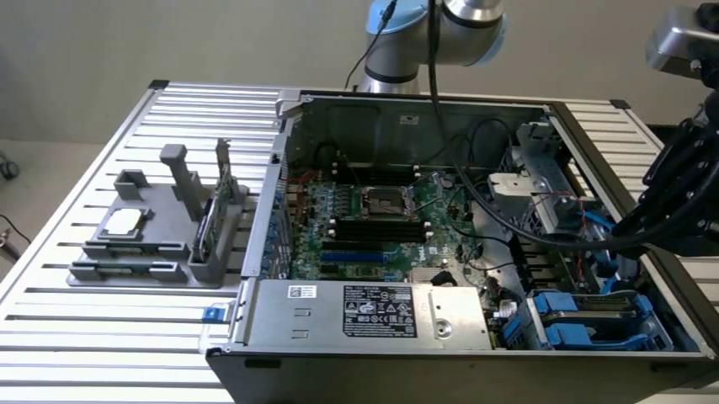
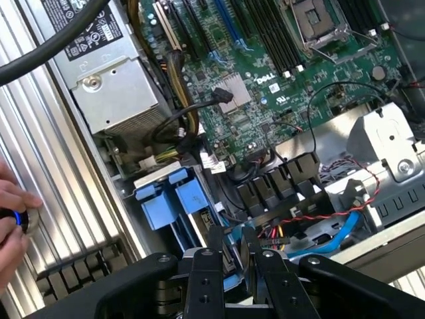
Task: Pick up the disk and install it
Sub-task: 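Insert the first disk wire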
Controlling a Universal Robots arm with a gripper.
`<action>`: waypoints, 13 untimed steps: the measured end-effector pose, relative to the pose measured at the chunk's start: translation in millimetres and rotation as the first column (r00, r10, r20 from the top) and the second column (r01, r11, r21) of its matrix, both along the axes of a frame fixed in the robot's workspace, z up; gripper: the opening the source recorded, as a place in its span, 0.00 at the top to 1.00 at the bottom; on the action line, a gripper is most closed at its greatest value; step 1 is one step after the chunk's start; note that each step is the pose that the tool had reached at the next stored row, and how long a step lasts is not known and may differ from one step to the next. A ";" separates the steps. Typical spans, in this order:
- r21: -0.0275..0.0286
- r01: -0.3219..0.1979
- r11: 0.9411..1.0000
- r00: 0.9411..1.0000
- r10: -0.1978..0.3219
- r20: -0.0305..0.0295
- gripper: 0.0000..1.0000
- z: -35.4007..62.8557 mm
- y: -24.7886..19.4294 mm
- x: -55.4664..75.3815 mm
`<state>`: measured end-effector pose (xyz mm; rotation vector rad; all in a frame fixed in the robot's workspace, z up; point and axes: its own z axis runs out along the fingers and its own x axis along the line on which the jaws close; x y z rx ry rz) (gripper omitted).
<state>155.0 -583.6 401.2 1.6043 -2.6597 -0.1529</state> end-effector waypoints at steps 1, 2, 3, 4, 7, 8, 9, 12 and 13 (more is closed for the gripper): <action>0.000 0.016 1.000 1.000 -0.016 0.000 0.74 0.0 0.0 0.0; 0.000 0.032 0.999 0.999 -0.032 0.000 0.74 0.0 0.0 0.0; 0.000 0.049 0.999 0.999 -0.049 0.000 0.74 0.0 0.0 0.0; 0.000 0.066 0.998 0.998 -0.066 0.000 0.74 0.0 0.0 0.0; 0.000 0.117 0.993 0.993 -0.117 0.000 0.74 0.0 0.0 0.0; 0.000 0.134 0.991 0.991 -0.134 0.000 0.74 0.0 0.0 0.0; 0.000 0.151 0.989 0.989 -0.151 0.000 0.74 0.0 0.0 0.0; 0.000 0.200 0.980 0.980 -0.200 0.000 0.74 0.0 0.0 0.0; 0.000 0.217 0.976 0.976 -0.217 0.000 0.74 0.0 0.0 0.0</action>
